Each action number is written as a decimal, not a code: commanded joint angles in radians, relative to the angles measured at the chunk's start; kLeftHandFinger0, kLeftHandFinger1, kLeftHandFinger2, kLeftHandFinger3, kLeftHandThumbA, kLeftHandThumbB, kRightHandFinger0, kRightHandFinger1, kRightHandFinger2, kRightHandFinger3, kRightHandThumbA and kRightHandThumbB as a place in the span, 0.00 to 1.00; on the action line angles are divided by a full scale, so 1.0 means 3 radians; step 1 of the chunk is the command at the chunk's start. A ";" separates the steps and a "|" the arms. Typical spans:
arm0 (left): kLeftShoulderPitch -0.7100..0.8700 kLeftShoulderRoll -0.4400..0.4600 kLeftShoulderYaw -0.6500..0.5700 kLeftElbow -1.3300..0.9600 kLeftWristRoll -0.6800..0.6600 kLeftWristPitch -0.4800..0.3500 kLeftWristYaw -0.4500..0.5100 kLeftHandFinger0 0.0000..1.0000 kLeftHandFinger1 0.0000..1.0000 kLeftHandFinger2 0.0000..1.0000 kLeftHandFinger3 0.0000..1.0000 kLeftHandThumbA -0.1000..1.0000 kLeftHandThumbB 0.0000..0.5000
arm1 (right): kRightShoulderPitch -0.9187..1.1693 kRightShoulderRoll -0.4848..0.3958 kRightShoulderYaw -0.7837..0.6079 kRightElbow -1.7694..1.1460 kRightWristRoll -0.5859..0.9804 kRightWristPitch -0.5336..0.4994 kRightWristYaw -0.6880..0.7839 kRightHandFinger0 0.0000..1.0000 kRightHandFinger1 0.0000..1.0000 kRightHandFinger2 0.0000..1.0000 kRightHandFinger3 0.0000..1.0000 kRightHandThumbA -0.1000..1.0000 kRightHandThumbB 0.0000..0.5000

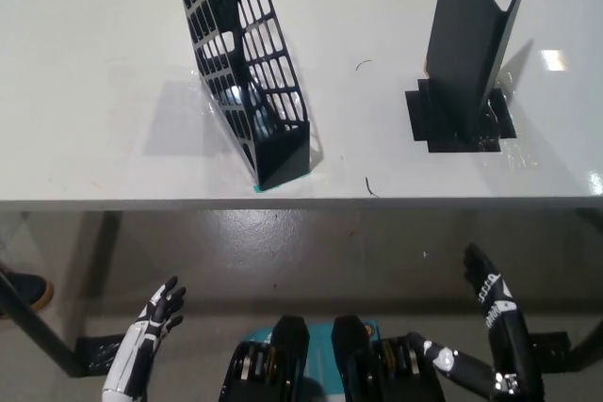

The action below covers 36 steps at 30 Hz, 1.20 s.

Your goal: A notebook is kept standing on the table on the right hand side and a black shelf is kept on the left hand side and the robot uses its right hand to grab the notebook and places it in the shelf

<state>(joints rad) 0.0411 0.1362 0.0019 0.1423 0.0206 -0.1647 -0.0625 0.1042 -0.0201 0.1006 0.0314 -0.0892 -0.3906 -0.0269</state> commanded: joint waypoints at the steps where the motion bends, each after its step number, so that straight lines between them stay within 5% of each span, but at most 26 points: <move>1: -0.0042 0.0002 -0.0040 -0.0115 0.0005 -0.0128 -0.0044 1.00 1.00 1.00 1.00 1.00 0.34 | 0.0012 0.0027 0.0080 -0.0583 -0.0328 -0.0265 -0.0211 1.00 1.00 1.00 1.00 1.00 0.31; 9: -0.0015 -0.0036 -0.0065 -0.0154 0.0021 -0.0124 -0.0035 1.00 1.00 1.00 1.00 1.00 0.33 | -0.0499 0.0224 -0.0323 -0.0786 -0.0584 -0.0199 -0.0482 1.00 1.00 1.00 1.00 1.00 0.46; 22: 0.0047 -0.0038 -0.0064 -0.0191 0.0090 -0.0111 -0.0012 1.00 1.00 1.00 1.00 1.00 0.34 | -0.1705 0.0156 -0.0896 -0.0220 -0.0793 0.0395 -0.0835 1.00 1.00 1.00 1.00 1.00 0.73; 25: 0.0051 -0.0039 -0.0066 -0.0173 0.0089 -0.0146 -0.0016 1.00 1.00 1.00 1.00 1.00 0.32 | -0.1944 0.0136 -0.0990 0.0064 -0.0796 0.0404 -0.0978 1.00 1.00 1.00 1.00 1.00 0.67; 26: 0.0046 -0.0038 -0.0067 -0.0159 0.0102 -0.0152 -0.0011 1.00 1.00 1.00 1.00 1.00 0.32 | -0.1971 0.0133 -0.1001 0.0100 -0.0797 0.0413 -0.0992 1.00 1.00 1.00 1.00 1.00 0.54; 27: 0.0044 -0.0039 -0.0066 -0.0153 0.0107 -0.0158 -0.0007 1.00 1.00 1.00 1.00 1.00 0.33 | -0.2102 0.0124 -0.1046 0.0264 -0.0712 0.0471 -0.1020 1.00 1.00 1.00 1.00 1.00 0.69; 36: 0.0041 -0.0040 -0.0063 -0.0132 0.0099 -0.0176 -0.0022 1.00 1.00 1.00 1.00 1.00 0.33 | -0.2705 0.0021 -0.1154 0.1203 -0.0465 0.0619 -0.1087 1.00 1.00 1.00 1.00 1.00 0.78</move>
<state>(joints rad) 0.0530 0.1202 -0.0127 0.1140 0.0479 -0.1752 -0.0675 -0.6183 0.0040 -0.2366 0.3416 -0.2612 -0.2322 -0.3041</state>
